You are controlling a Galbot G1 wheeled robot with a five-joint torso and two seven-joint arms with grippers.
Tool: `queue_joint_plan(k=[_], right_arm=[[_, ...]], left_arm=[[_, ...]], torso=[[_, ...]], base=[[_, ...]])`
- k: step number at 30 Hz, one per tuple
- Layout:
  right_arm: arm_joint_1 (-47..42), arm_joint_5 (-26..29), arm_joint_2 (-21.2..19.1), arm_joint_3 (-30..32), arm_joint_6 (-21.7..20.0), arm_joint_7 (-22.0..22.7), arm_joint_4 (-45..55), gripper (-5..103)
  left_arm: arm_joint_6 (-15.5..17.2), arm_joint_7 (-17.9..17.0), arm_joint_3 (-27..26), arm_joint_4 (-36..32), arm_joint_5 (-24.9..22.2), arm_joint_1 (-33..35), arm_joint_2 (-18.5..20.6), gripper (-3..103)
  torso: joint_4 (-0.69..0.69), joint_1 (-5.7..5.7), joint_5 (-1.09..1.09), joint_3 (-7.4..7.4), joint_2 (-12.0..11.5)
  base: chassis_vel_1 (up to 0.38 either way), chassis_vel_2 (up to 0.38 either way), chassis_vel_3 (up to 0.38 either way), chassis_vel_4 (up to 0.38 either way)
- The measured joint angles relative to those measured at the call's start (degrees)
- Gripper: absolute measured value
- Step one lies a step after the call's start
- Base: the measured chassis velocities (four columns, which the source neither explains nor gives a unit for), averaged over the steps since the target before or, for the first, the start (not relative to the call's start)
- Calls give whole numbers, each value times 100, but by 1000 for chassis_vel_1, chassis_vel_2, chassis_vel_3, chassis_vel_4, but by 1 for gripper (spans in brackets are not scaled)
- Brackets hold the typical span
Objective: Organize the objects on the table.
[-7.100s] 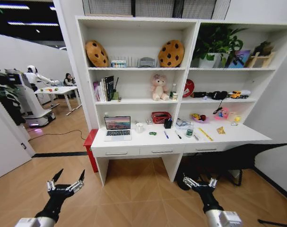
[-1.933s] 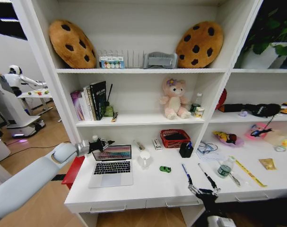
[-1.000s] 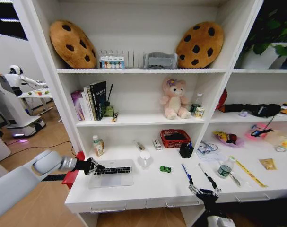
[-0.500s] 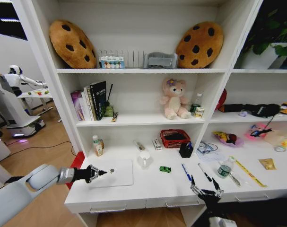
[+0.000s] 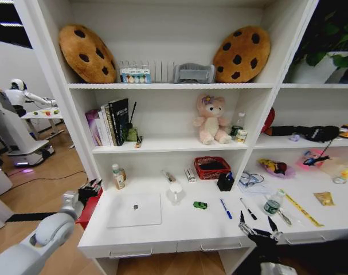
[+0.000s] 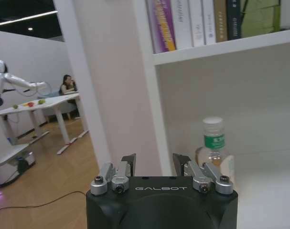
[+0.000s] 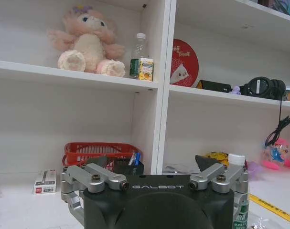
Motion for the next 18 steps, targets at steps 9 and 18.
queue_joint_plan(k=[9, 18], right_arm=[[-103, 150, -157, -99, -346, -238, 299, 100], [-179, 223, -239, -146, -418, -327, 437, 100]], left_arm=[[-12, 527, -1520, -1453, 361, 1848, -1274, 81], [-264, 998, -1837, -2216, 1102, 2355, -1985, 100]], torso=[[-1, 0, 1, 0, 0], [-2, 0, 0, 0, 1]], base=[[0, 0, 0, 0], [0, 0, 0, 0]])
